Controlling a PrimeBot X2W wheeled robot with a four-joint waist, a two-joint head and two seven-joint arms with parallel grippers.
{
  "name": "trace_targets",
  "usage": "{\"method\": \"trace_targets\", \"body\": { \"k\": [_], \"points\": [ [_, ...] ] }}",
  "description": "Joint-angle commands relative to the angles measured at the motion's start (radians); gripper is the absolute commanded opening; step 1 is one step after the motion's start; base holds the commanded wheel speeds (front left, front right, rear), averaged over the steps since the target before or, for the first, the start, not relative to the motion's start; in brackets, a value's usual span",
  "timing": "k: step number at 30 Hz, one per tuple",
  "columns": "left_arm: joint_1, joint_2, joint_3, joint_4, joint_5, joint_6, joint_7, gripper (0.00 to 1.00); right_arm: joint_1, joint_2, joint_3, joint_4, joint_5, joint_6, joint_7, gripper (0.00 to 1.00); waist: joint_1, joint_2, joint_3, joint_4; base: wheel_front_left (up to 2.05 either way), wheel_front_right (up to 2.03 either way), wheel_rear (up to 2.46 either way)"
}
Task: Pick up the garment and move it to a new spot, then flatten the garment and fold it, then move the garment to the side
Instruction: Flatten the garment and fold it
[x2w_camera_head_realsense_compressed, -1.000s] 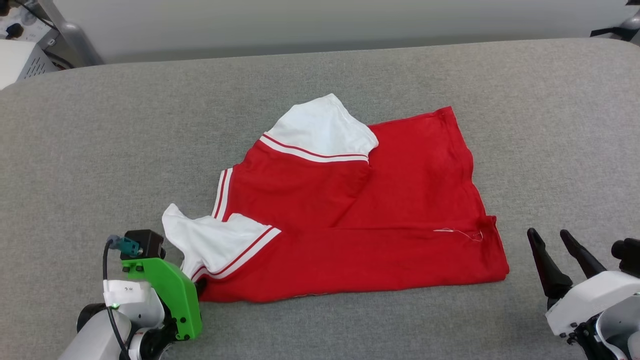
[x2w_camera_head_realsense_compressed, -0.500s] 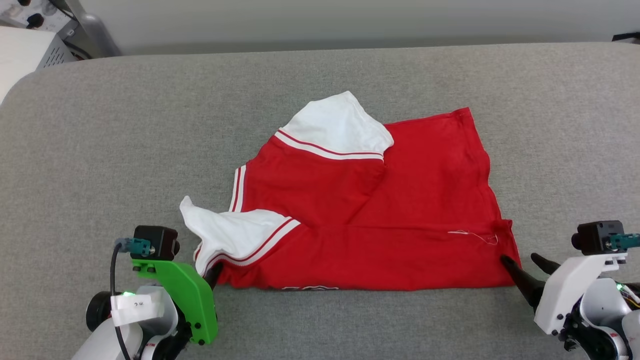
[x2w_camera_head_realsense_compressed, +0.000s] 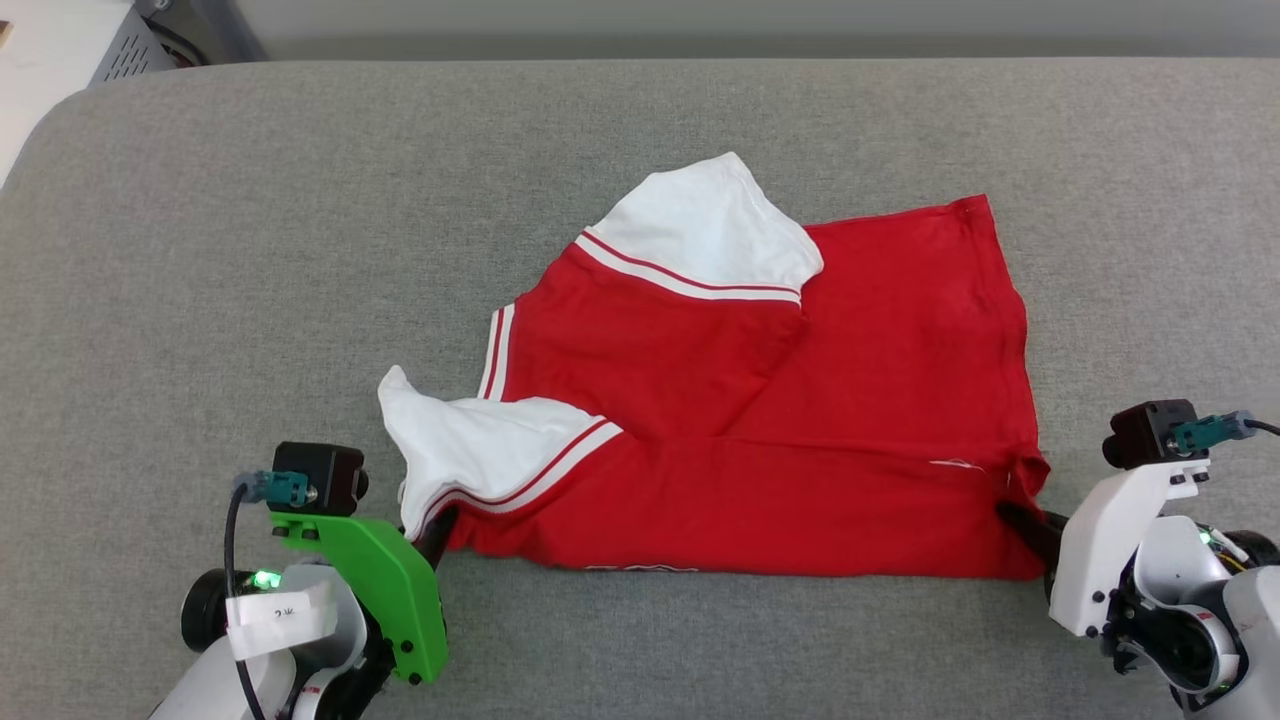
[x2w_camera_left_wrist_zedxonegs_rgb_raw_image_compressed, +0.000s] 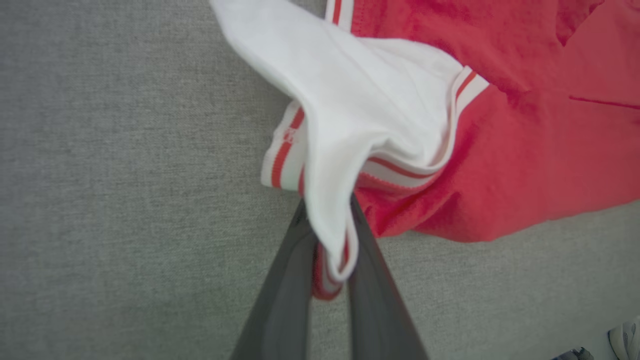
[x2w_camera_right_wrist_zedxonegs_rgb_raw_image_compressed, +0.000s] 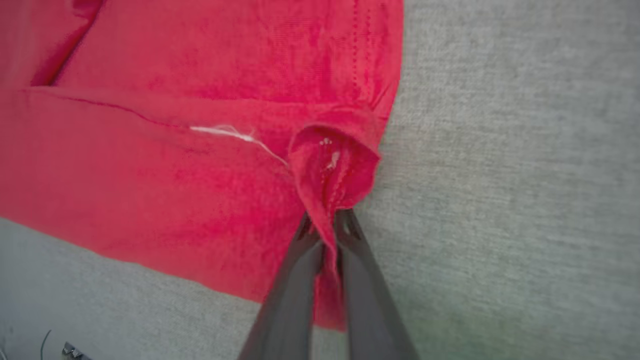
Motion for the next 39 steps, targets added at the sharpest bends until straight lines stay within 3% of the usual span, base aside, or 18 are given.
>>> {"method": "trace_targets", "body": {
  "k": [1,13,26,37,38,39],
  "points": [
    [0.003,-0.008,0.003,-0.006,-0.003,0.002,-0.016,0.0,0.021,0.03,0.034,0.029,0.015,0.001,0.011,0.0,0.0,0.0,-0.008,-0.003,0.0,0.0,0.0],
    [0.135,0.006,0.021,-0.074,-0.027,0.047,-0.042,0.0,0.113,-0.006,-0.04,-0.108,0.015,0.001,-0.052,0.0,0.0,0.0,-0.12,-0.007,0.0,0.0,0.0],
    [0.339,0.059,0.05,-0.168,-0.078,0.118,-0.007,0.0,0.359,0.06,-0.167,-0.255,-0.055,0.001,0.032,0.0,0.0,0.0,-0.259,0.01,0.0,0.0,0.0],
    [0.295,-0.007,0.019,0.009,-0.129,0.053,-0.015,0.0,0.408,0.148,-0.234,-0.214,-0.121,0.001,0.007,0.0,0.0,0.0,-0.251,0.0,0.0,0.0,0.0],
    [0.281,-0.012,0.017,0.026,-0.127,0.048,-0.02,0.0,0.404,0.151,-0.232,-0.205,-0.121,0.001,-0.001,0.25,0.0,0.0,-0.248,-0.001,0.0,0.0,0.0],
    [0.265,-0.023,0.017,0.043,-0.127,0.039,-0.032,0.4,0.4,0.152,-0.228,-0.199,-0.124,0.001,-0.016,0.58,0.0,0.0,-0.246,-0.003,0.0,0.0,0.0]
  ]
}}
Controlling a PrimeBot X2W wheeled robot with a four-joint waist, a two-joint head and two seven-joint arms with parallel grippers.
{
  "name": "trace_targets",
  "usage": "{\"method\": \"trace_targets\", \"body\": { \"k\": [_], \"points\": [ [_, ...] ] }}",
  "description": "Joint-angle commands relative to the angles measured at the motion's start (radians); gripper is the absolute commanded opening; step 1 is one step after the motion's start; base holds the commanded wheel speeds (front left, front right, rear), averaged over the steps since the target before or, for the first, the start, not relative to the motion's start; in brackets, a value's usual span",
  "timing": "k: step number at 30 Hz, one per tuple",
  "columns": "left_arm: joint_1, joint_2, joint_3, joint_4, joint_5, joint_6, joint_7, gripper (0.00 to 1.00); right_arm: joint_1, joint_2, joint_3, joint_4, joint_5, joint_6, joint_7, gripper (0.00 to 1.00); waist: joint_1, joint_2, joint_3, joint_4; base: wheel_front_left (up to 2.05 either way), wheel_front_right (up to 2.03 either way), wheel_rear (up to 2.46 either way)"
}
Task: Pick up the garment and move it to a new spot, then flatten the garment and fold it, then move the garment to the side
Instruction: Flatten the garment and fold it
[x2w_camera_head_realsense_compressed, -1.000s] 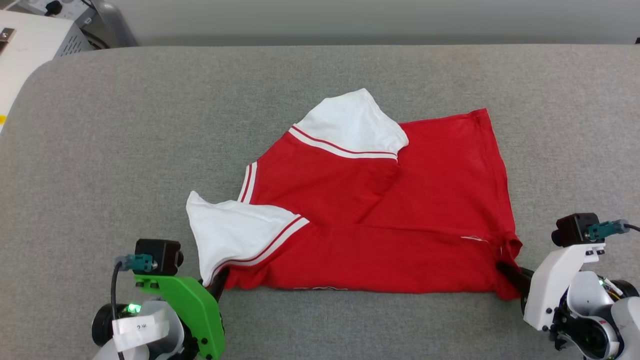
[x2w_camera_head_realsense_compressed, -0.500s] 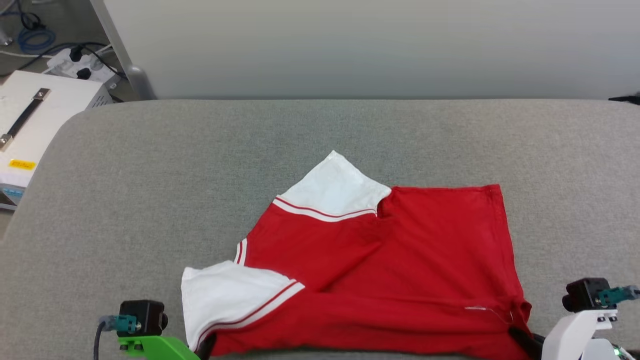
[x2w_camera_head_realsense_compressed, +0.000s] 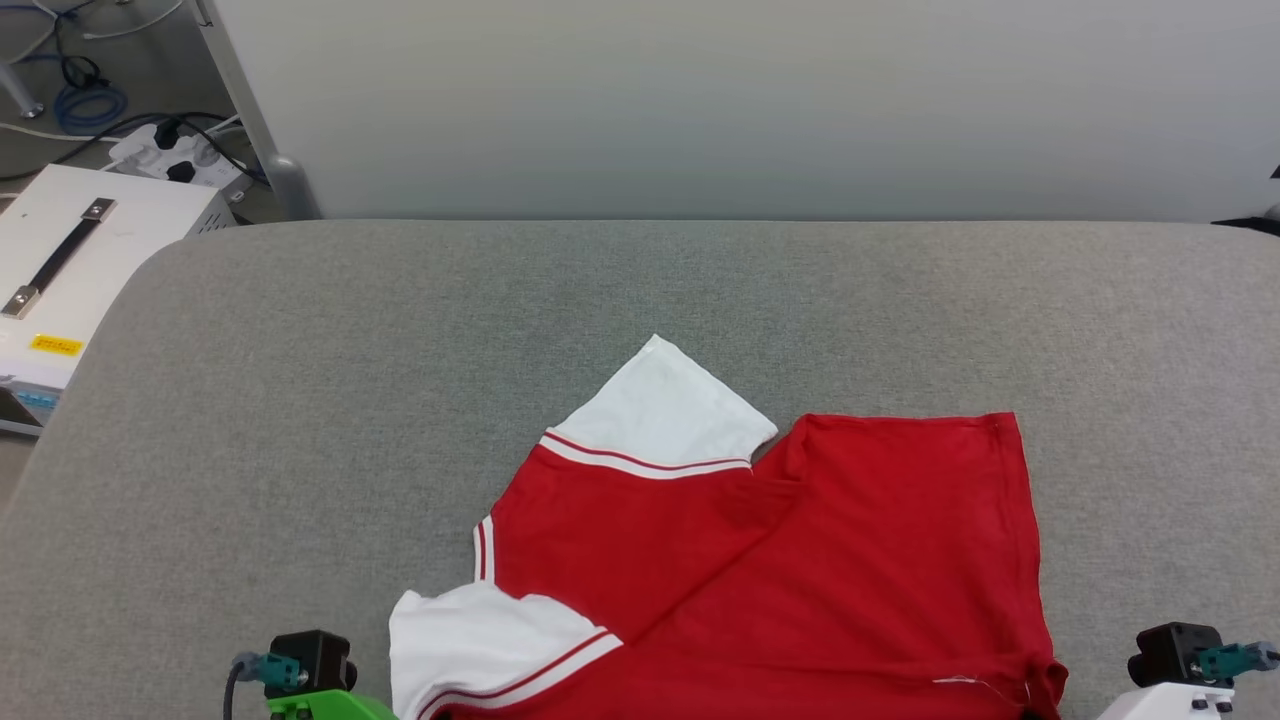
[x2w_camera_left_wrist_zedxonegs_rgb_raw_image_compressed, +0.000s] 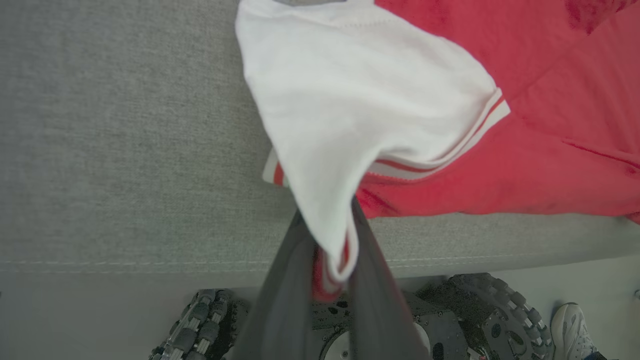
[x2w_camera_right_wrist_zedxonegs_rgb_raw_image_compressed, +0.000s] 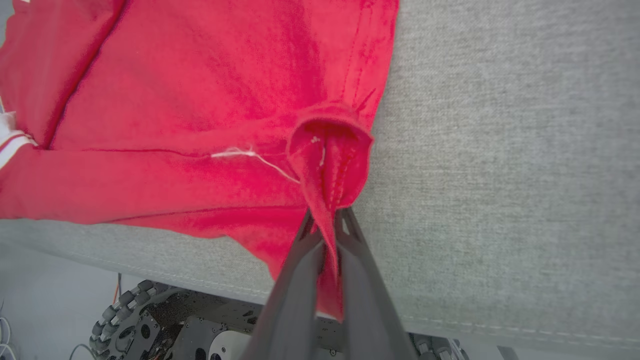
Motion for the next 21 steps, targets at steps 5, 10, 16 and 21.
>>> {"method": "trace_targets", "body": {
  "k": [5,10,16,21],
  "points": [
    [-0.076,-0.024,-0.002,0.053,0.014,-0.041,-0.049,1.0,-0.025,0.006,0.009,-0.003,-0.004,0.0,-0.126,1.0,0.0,0.0,0.012,-0.01,0.0,0.0,0.0],
    [-0.123,-0.016,0.003,0.072,0.061,-0.057,-0.114,1.0,-0.037,0.017,0.0,-0.045,-0.046,0.0,-0.338,1.0,0.0,0.0,0.012,-0.018,0.0,0.0,0.0],
    [-0.173,-0.005,0.022,0.068,0.139,-0.028,-0.205,1.0,-0.06,0.027,-0.016,-0.097,-0.129,0.0,-0.512,1.0,0.0,0.0,0.014,-0.047,0.0,0.0,0.0],
    [-0.249,-0.012,0.026,0.049,0.211,-0.013,-0.292,1.0,-0.086,0.039,-0.032,-0.157,-0.19,0.0,-0.585,1.0,0.0,0.0,0.038,-0.076,0.0,0.0,0.0]
  ]
}}
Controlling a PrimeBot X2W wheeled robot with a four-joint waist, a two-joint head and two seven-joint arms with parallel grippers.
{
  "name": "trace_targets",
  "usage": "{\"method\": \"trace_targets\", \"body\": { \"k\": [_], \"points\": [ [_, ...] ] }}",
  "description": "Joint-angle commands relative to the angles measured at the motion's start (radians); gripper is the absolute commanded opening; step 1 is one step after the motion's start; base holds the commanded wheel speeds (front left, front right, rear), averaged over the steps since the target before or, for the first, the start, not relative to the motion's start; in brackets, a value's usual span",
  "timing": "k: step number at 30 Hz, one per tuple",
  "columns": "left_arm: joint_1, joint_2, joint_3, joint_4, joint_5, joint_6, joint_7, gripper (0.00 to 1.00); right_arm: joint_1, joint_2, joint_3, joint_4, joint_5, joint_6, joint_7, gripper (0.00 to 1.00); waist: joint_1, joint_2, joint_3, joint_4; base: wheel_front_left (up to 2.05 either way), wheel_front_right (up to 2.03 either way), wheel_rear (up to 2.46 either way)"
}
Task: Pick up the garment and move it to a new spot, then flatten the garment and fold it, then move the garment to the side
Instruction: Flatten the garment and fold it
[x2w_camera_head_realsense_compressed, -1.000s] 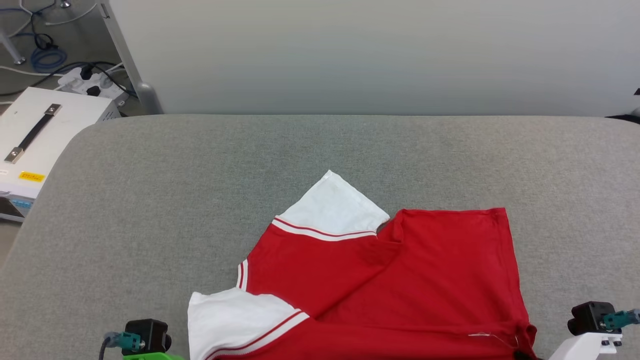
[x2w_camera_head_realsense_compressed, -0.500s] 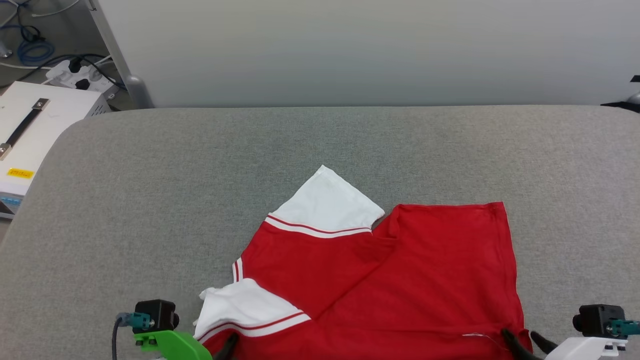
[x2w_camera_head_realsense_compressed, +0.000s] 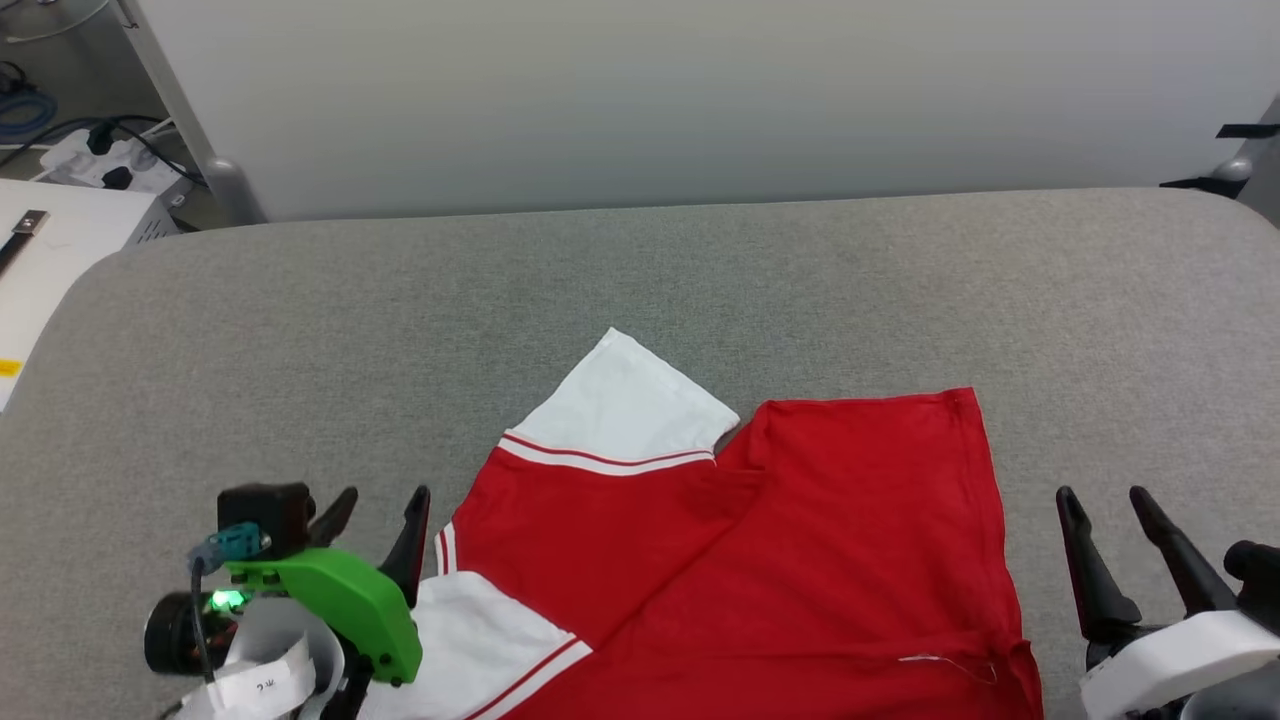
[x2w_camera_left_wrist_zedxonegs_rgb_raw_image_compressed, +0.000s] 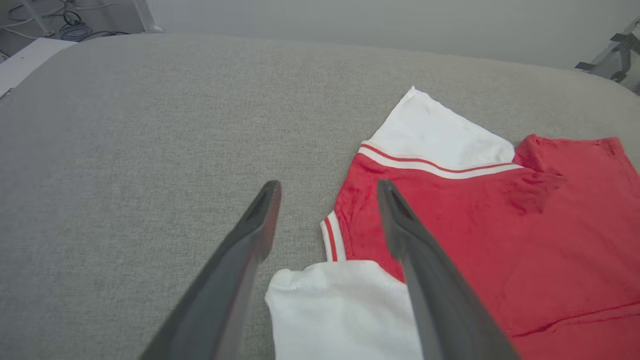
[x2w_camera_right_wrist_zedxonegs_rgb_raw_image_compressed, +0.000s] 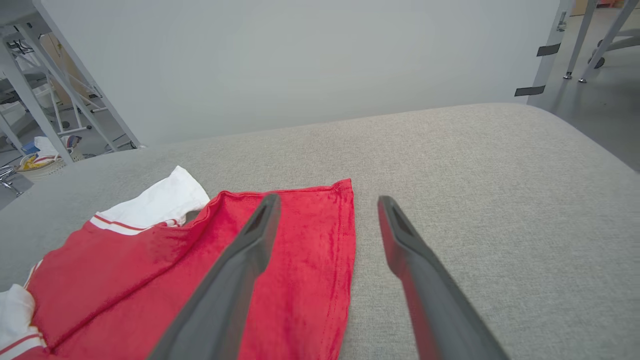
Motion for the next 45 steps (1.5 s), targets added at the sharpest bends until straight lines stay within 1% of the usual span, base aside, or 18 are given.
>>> {"method": "trace_targets", "body": {
  "k": [1,5,9,13,17,21,24,27,33,38,41,42,43,44,45],
  "points": [
    [-0.043,-0.001,0.0,-0.008,0.027,0.001,-0.026,1.0,-0.022,0.005,-0.001,-0.02,-0.017,0.0,-0.016,1.0,0.0001,0.0,0.024,-0.019,0.0,0.0,0.0],
    [-0.138,-0.031,-0.013,-0.016,0.083,0.007,-0.083,1.0,-0.051,0.008,0.003,-0.066,-0.031,0.0,-0.041,1.0,0.0001,0.0,0.081,-0.046,0.0,0.0,0.0],
    [-0.247,-0.051,-0.026,0.02,0.112,-0.003,-0.093,1.0,-0.109,-0.005,0.029,-0.087,-0.027,0.0,-0.058,1.0,0.0001,0.0,0.156,-0.087,0.0,0.0,0.0],
    [-0.372,-0.065,-0.05,0.091,0.121,-0.041,-0.054,1.0,-0.175,-0.026,0.057,-0.085,-0.022,0.0,-0.084,1.0,0.0001,0.0,0.231,-0.13,0.0,0.0,0.0],
    [-0.498,-0.081,-0.076,0.186,0.105,-0.102,0.012,1.0,-0.233,-0.042,0.082,-0.067,-0.01,0.0,-0.109,1.0,0.0001,0.0,0.288,-0.166,0.0,0.0,0.0],
    [-0.605,-0.086,-0.096,0.302,0.065,-0.174,0.118,1.0,-0.276,-0.054,0.111,-0.036,0.005,0.0,-0.132,1.0,0.0001,0.0,0.327,-0.2,0.0,0.0,0.0],
    [-0.682,-0.079,-0.107,0.39,0.027,-0.23,0.216,1.0,-0.299,-0.054,0.129,-0.013,0.018,0.0,-0.147,1.0,0.0001,0.0,0.353,-0.223,0.0,0.0,0.0],
    [-0.747,-0.062,-0.123,0.47,-0.003,-0.269,0.319,1.0,-0.318,-0.051,0.144,0.014,0.036,0.0,-0.164,1.0,0.0001,0.0,0.373,-0.244,0.0,0.0,0.0],
    [-0.823,-0.034,-0.153,0.558,-0.06,-0.297,0.506,1.0,-0.347,-0.064,0.165,0.072,0.076,0.0,-0.19,1.0,0.0001,0.0,0.402,-0.274,0.0,0.0,0.0],
    [-0.829,-0.023,-0.181,0.603,-0.101,-0.301,0.668,1.0,-0.362,-0.066,0.169,0.102,0.102,0.0,-0.209,1.0,0.0001,0.0,0.417,-0.285,0.0,0.0,0.0],
    [-0.809,-0.031,-0.203,0.611,-0.127,-0.297,0.775,1.0,-0.367,-0.068,0.169,0.119,0.118,0.0,-0.216,1.0,0.0001,0.0,0.422,-0.285,0.0,0.0,0.0],
    [-0.803,-0.032,-0.208,0.609,-0.131,-0.292,0.797,0.73,-0.369,-0.07,0.169,0.123,0.121,0.0,-0.218,1.0,0.0001,0.0,0.424,-0.286,0.0,0.0,0.0],
    [-0.795,-0.035,-0.213,0.602,-0.136,-0.287,0.816,0.22,-0.372,-0.072,0.169,0.128,0.123,0.0,-0.22,1.0,0.0001,0.0,0.424,-0.285,0.0,0.0,0.0],
    [-0.786,-0.037,-0.214,0.584,-0.142,-0.278,0.824,0.0,-0.377,-0.073,0.168,0.135,0.133,0.0,-0.221,1.0,0.0001,0.0,0.426,-0.283,0.0,0.0,0.0],
    [-0.782,-0.037,-0.214,0.577,-0.141,-0.272,0.824,0.0,-0.38,-0.075,0.17,0.138,0.137,0.0,-0.221,1.0,0.0001,0.0,0.425,-0.281,0.0,0.0,0.0]
  ]
}}
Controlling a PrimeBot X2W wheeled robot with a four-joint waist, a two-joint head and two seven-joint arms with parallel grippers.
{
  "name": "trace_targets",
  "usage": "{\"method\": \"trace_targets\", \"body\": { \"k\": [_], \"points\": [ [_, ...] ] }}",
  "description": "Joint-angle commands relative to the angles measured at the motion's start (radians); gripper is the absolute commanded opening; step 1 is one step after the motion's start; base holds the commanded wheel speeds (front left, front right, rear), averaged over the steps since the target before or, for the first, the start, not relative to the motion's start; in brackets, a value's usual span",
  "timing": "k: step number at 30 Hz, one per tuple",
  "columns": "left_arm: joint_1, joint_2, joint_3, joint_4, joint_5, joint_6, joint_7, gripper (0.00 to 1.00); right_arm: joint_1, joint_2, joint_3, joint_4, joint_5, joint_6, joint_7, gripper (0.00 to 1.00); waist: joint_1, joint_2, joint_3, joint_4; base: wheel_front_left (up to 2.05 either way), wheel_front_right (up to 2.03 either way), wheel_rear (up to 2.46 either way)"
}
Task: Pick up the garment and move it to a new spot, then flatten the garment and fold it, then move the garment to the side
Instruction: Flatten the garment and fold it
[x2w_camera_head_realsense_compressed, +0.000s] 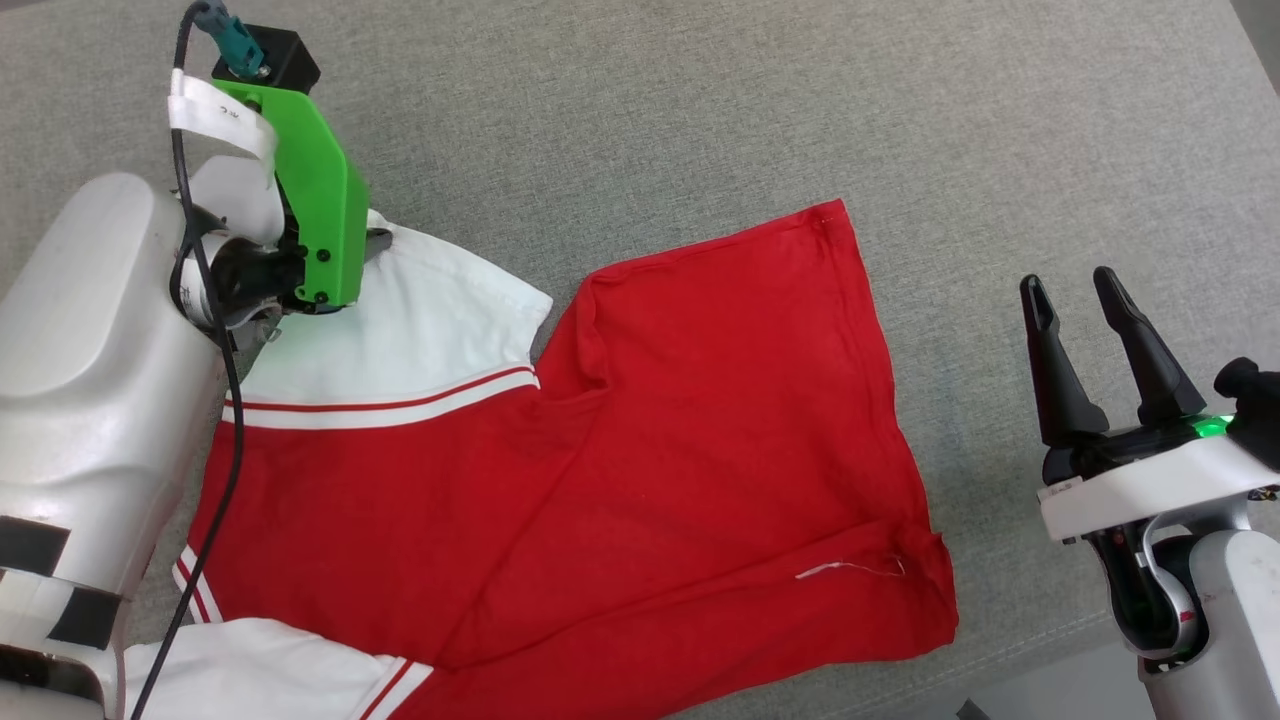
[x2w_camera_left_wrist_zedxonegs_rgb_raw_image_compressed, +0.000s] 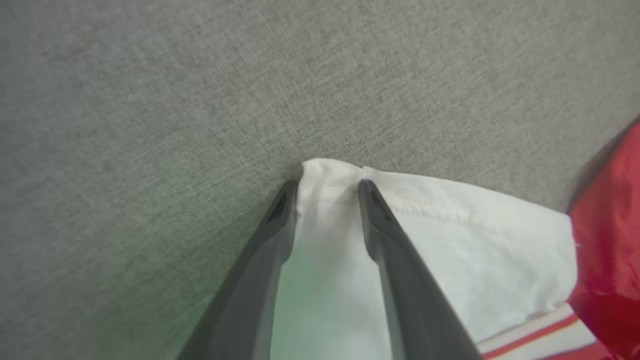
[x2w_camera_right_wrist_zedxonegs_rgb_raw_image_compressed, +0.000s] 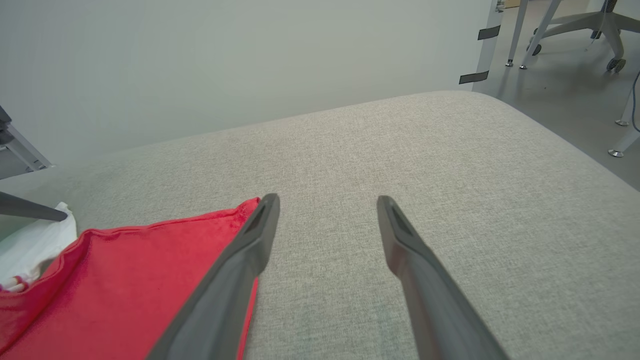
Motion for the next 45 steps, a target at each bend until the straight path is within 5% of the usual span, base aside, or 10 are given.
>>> {"method": "trace_targets", "body": {
  "k": [1,12,23,39,42,45],
  "points": [
    [0.108,-0.034,-0.049,0.029,-0.014,0.007,0.033,0.0,-0.026,-0.006,0.003,0.006,0.016,0.0,-0.004,1.0,0.0,0.0,-0.002,0.005,0.0,0.0,0.0],
    [0.085,-0.01,-0.008,-0.071,0.022,0.047,-0.114,0.0,-0.114,-0.078,0.041,0.1,0.152,0.0,0.159,1.0,0.0,0.0,-0.063,0.082,0.0,0.0,0.0],
    [0.055,-0.02,0.0,-0.229,0.059,0.065,-0.212,0.0,-0.288,-0.221,0.146,0.216,0.231,0.0,0.571,1.0,0.0,0.0,-0.071,0.228,0.0,0.0,0.0],
    [0.063,-0.042,-0.004,-0.329,0.074,0.077,-0.291,0.0,-0.469,-0.221,0.328,0.481,0.301,0.0,0.931,1.0,0.0,0.0,-0.033,0.329,0.0,0.0,0.0],
    [0.068,-0.035,0.0,-0.325,0.076,0.077,-0.306,0.0,-0.462,-0.213,0.355,0.518,0.333,0.0,0.993,0.0,0.0,0.0,-0.036,0.331,0.0,0.0,0.0],
    [0.079,-0.025,0.009,-0.318,0.074,0.079,-0.322,0.0,-0.467,-0.208,0.367,0.522,0.356,0.0,1.007,0.0,0.0,0.0,-0.046,0.324,0.0,0.0,0.0]
  ]
}}
